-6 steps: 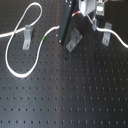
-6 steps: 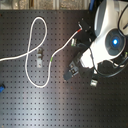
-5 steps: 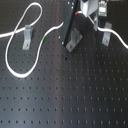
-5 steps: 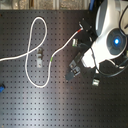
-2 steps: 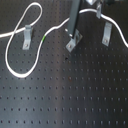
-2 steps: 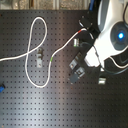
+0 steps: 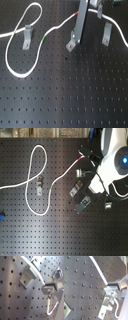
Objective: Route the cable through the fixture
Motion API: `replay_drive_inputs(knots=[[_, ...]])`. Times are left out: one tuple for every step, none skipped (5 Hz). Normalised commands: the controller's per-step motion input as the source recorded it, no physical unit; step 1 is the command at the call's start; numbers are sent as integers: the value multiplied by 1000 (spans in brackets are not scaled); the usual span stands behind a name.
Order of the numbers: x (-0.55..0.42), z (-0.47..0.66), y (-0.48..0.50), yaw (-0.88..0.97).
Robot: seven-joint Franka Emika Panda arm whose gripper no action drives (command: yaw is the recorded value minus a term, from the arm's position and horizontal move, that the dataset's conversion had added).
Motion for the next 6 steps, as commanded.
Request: replay_drive_inputs(knots=[[3, 266, 248, 203], [121, 749, 144, 66], [103, 748, 113, 0], [13, 750, 20, 0], [-82, 549, -81, -94], [-202, 612, -224, -211]])
